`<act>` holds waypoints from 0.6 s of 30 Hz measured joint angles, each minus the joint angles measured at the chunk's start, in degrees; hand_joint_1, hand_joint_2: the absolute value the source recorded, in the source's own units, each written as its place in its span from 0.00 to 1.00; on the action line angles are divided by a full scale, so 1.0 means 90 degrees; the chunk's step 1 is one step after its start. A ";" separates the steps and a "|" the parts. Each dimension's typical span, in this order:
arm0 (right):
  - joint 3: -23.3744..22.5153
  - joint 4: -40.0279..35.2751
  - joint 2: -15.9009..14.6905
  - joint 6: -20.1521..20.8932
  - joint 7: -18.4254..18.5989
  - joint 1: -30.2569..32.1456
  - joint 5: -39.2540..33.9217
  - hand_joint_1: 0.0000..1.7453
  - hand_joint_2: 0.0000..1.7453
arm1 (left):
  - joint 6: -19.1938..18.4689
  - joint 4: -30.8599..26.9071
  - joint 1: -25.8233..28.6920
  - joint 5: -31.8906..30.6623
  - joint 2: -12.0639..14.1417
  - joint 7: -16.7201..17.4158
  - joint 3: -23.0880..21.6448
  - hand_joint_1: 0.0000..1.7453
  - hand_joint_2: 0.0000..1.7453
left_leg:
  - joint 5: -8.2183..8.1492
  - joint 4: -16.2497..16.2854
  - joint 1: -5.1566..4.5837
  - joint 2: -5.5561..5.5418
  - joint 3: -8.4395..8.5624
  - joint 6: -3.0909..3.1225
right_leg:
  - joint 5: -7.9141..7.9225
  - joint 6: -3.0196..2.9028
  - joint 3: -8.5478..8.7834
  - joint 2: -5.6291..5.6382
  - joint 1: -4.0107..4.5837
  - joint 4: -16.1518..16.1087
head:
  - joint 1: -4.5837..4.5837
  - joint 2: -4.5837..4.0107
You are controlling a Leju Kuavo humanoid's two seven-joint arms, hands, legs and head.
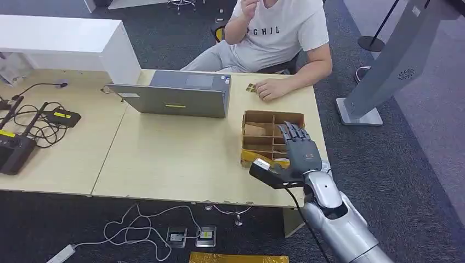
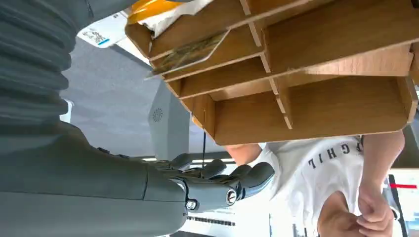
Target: Pass the card to the sensor for recognition and then transmit it.
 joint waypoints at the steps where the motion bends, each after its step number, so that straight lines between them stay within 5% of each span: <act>1: 0.0000 0.0015 0.0007 0.0000 0.0002 -0.0021 0.0007 0.00 1.00 | 0.0000 0.0000 0.0000 0.0000 0.0000 0.0000 0.0000 0.00 0.00 | 0.0000 0.0000 0.0000 0.0000 0.0000 0.0000 | 0.0000 0.0000 0.0000 0.0000 0.0000 0.0000 | 0.0000 0.0000; 18: -0.0177 0.0066 0.0007 0.0172 0.0056 -0.0098 0.0107 0.00 1.00 | 0.0017 0.0000 0.0002 0.0000 -0.0005 0.0000 -0.0002 0.00 0.00 | 0.0000 0.0000 0.0001 0.0001 0.0000 0.0000 | 0.0000 0.0000 -0.0001 0.0002 0.0001 0.0000 | 0.0000 0.0002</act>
